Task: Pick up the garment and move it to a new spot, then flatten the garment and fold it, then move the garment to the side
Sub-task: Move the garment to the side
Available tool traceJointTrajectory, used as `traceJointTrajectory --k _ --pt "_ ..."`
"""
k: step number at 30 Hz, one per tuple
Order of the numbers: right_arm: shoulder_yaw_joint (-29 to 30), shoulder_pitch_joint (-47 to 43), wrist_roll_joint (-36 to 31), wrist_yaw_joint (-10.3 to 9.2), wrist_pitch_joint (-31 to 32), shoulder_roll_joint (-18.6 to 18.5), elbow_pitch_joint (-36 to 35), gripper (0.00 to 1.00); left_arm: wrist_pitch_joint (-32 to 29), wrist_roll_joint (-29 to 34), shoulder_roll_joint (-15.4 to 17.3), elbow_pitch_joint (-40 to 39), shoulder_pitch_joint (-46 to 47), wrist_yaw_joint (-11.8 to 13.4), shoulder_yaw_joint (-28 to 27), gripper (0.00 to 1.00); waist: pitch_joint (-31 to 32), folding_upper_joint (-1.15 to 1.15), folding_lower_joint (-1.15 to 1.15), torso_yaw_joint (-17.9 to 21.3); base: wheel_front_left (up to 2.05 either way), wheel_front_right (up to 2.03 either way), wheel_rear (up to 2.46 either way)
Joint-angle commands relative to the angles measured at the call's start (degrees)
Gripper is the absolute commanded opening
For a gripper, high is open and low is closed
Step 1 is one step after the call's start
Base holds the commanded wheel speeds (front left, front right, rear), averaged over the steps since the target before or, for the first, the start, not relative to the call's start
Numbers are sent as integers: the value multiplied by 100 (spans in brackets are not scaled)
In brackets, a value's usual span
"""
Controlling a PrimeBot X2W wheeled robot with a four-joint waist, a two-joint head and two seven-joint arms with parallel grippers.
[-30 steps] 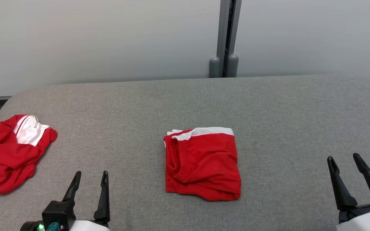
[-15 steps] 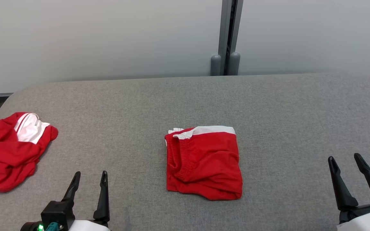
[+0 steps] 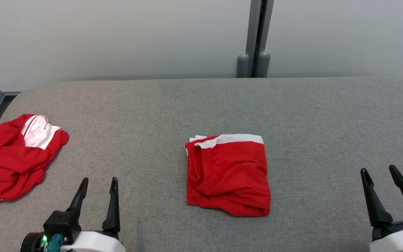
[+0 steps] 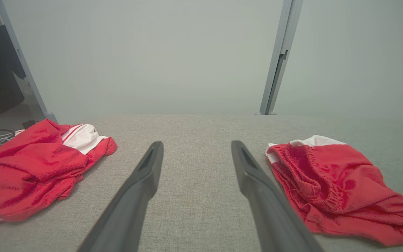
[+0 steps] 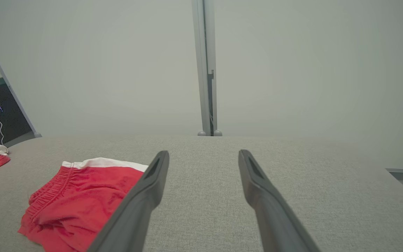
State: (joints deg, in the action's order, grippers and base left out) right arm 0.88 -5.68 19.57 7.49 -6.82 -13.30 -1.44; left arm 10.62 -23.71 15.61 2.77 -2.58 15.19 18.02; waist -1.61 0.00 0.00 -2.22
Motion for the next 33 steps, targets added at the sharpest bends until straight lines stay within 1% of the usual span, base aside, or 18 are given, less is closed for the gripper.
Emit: traceJointTrajectory --k 1,6,10,14,19,20,24,29,33 --pt "4 75 6 2 30 -43 4 100 39 0 13 20 160 -25 12 100 -51 0 0 -62 0 0 0" --pt "-17 241 48 2 52 -124 80 100 102 36 -66 48 409 -91 79 100 -251 0 0 -289 0 0 0" --pt "-143 486 90 2 144 -230 174 100 174 60 -148 87 681 -155 137 100 -555 0 0 -521 0 0 0" --pt "-454 867 209 3 213 -383 445 100 307 92 -323 229 1060 -268 202 100 -956 0 0 -827 0 0 0" --pt "-844 1154 389 2 362 -493 844 100 405 137 -502 429 1407 -412 249 100 -1259 0 0 -1067 0 0 0" --pt "-844 1154 389 2 362 -493 844 100 405 137 -502 429 1407 -412 249 100 -1259 0 0 -1067 0 0 0" --pt "-1189 1379 606 2 576 -571 1226 100 443 198 -628 564 1617 -507 251 100 -1451 0 0 -1186 0 0 0" --pt "-1738 1576 929 2 824 -667 1472 100 460 276 -745 676 1767 -597 199 100 -1575 0 0 -1233 0 0 0" --pt "-2236 1661 1287 4 1193 -770 1583 100 461 371 -827 675 1755 -660 123 100 -1634 0 0 -1216 0 0 0"
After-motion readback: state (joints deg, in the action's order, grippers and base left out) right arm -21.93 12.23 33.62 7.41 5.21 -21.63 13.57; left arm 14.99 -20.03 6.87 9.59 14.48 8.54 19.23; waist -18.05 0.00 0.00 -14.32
